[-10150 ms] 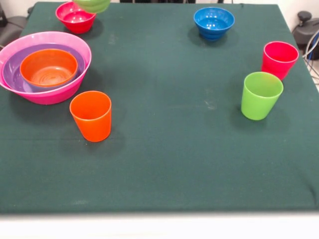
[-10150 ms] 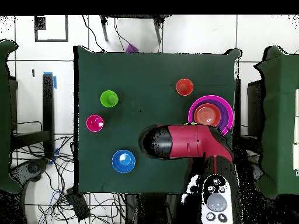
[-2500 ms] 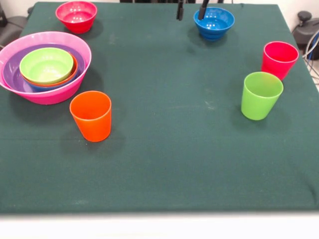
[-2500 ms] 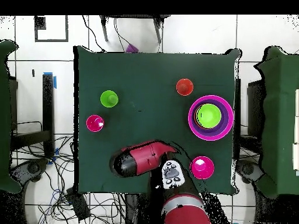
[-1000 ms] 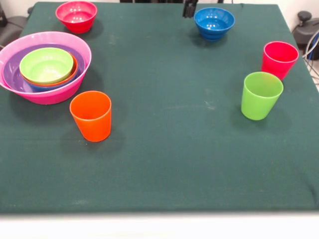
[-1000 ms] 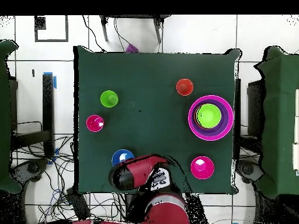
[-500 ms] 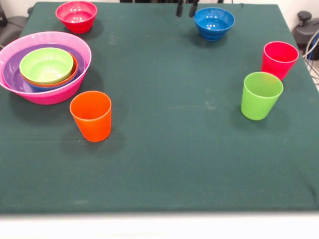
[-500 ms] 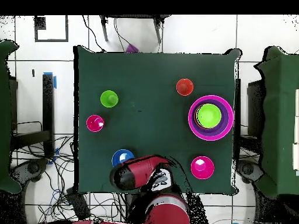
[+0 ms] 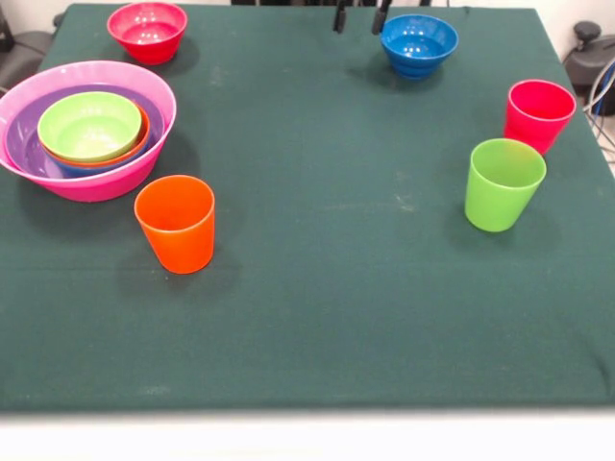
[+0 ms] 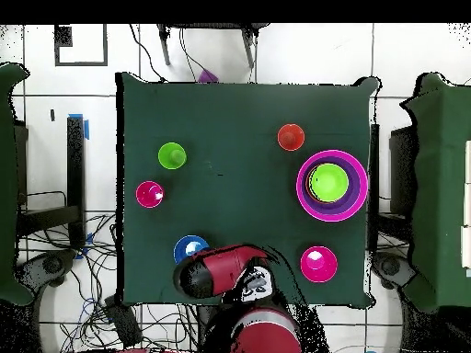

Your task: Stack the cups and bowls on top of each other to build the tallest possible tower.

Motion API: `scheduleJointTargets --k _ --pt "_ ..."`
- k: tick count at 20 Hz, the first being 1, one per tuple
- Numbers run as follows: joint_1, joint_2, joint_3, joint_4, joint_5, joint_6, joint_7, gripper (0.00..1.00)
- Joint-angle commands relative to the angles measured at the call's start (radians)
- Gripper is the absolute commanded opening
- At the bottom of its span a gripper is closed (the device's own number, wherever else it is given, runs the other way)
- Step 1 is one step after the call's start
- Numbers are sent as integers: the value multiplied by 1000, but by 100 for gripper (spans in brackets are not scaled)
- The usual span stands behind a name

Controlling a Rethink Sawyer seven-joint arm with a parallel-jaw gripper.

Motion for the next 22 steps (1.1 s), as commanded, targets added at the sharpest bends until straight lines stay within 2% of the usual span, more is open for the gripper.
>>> scheduleJointTargets --k 1,5,9,11,16,18,22 --pt "-21 -29 90 2 53 56 97 100" --pt "-9 -24 99 -9 70 58 106 100" --pt "-9 -86 103 11 80 137 74 100" --pt "-11 -97 103 16 78 147 65 100" --pt "-3 -83 107 -12 93 150 75 100" --pt "-4 -93 116 8 104 139 82 100" --pt "13 -65 119 -5 118 115 99 100"
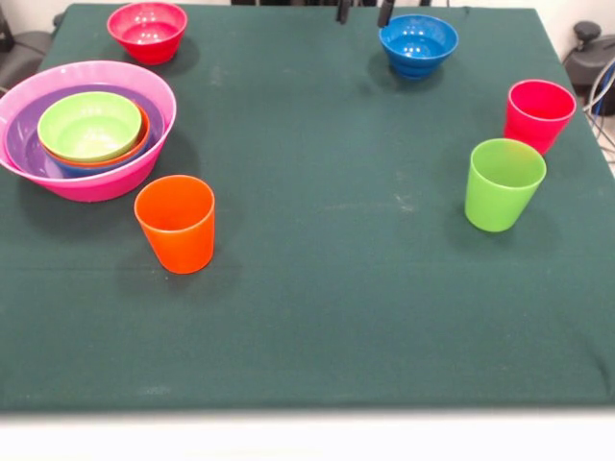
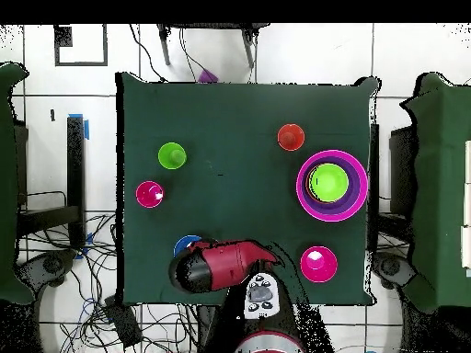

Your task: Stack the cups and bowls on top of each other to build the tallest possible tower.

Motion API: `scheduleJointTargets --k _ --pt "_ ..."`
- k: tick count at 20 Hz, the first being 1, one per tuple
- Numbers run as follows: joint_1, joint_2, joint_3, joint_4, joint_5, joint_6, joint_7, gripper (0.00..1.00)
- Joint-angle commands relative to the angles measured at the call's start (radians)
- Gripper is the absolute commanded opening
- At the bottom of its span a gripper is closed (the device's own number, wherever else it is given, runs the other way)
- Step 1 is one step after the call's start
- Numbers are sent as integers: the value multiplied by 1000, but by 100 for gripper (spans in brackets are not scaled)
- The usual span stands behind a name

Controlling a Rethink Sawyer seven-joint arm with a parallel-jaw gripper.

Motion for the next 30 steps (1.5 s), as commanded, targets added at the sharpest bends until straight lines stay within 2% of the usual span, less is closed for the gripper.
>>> scheduleJointTargets --k 1,5,16,23,30 --pt "27 53 108 -23 57 67 101 100" --pt "35 99 106 -50 58 37 100 100" --pt "92 145 65 -37 63 -39 144 100" --pt "117 240 33 -81 55 -117 156 100" --pt "136 291 -14 -99 47 -167 147 100"
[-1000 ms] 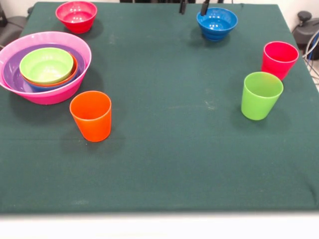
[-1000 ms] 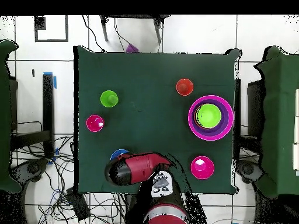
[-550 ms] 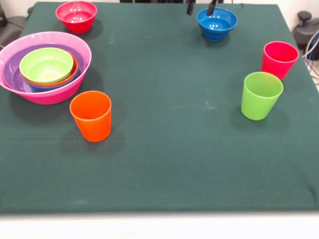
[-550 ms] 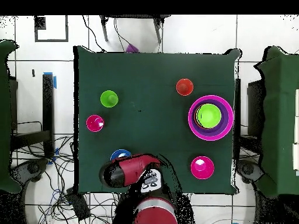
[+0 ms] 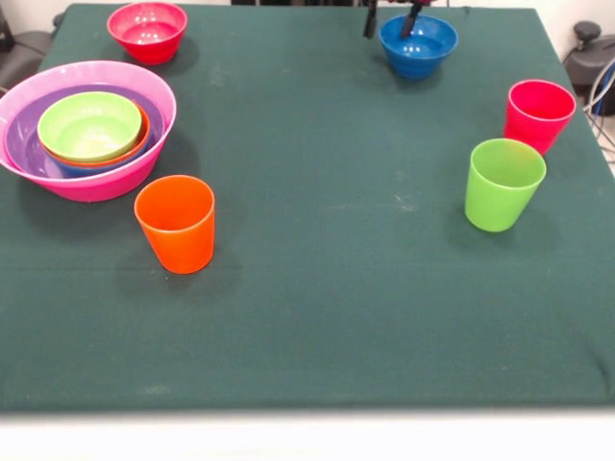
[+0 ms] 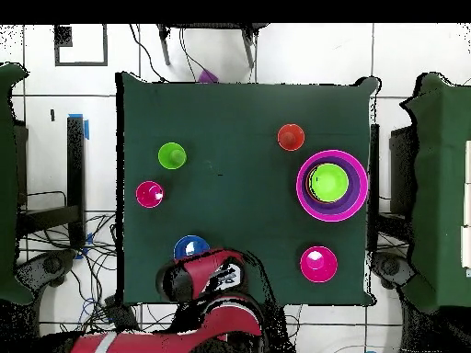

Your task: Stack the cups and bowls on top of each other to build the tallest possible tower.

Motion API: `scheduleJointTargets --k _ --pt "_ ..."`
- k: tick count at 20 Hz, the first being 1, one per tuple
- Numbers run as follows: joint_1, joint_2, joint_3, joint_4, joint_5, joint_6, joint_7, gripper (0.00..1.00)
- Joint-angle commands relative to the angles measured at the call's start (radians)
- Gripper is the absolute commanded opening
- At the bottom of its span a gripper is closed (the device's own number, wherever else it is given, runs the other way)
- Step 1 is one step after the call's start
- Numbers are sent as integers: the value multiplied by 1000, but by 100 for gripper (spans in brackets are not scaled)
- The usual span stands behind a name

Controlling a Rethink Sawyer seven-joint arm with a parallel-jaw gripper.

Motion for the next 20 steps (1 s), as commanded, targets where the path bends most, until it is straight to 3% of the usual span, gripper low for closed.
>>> scheduleJointTargets --k 1,3,4,12,16,20 --pt "17 90 10 -95 21 -84 144 100" --pt "13 93 8 -95 22 -86 139 100" --pt "11 93 7 -94 25 -91 134 0" --pt "-18 56 18 -80 27 -25 109 0" --pt "-102 -129 61 -9 15 144 12 0" --pt "-234 -284 129 26 -1 331 -141 0"
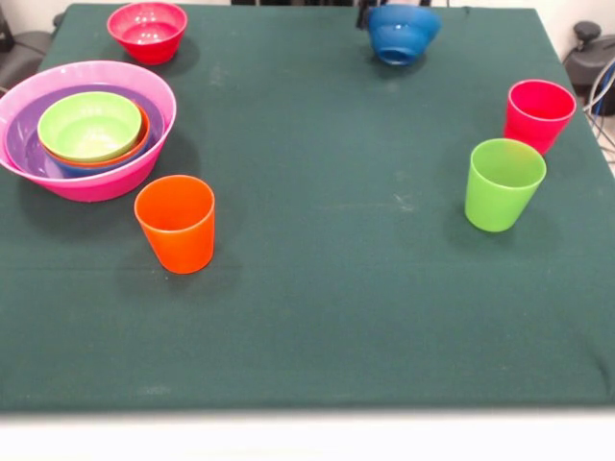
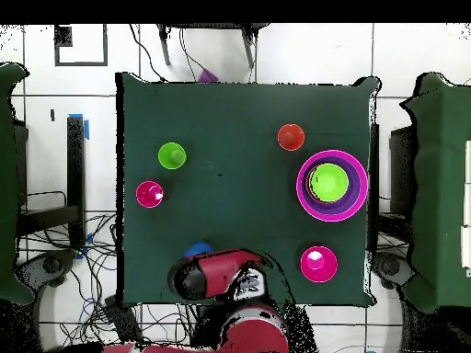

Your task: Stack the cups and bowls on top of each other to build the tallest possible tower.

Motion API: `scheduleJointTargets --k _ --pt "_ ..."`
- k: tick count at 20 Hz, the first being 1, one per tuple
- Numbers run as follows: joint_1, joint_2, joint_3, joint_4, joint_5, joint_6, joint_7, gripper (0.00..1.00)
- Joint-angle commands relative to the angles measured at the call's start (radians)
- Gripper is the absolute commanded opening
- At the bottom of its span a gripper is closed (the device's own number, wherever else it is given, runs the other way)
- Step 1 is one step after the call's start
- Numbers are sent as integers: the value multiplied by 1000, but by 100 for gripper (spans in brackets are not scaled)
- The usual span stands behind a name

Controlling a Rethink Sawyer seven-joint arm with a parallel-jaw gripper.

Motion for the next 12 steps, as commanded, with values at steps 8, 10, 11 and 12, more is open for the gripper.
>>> scheduleJointTargets --k 8,10,11,12 --pt "-353 -327 232 -14 -79 455 -350 0" --pt "-391 -341 261 -15 -94 479 -368 0" --pt "-417 -344 278 -17 -101 491 -383 0" --pt "-439 -345 297 -18 -107 502 -395 0"
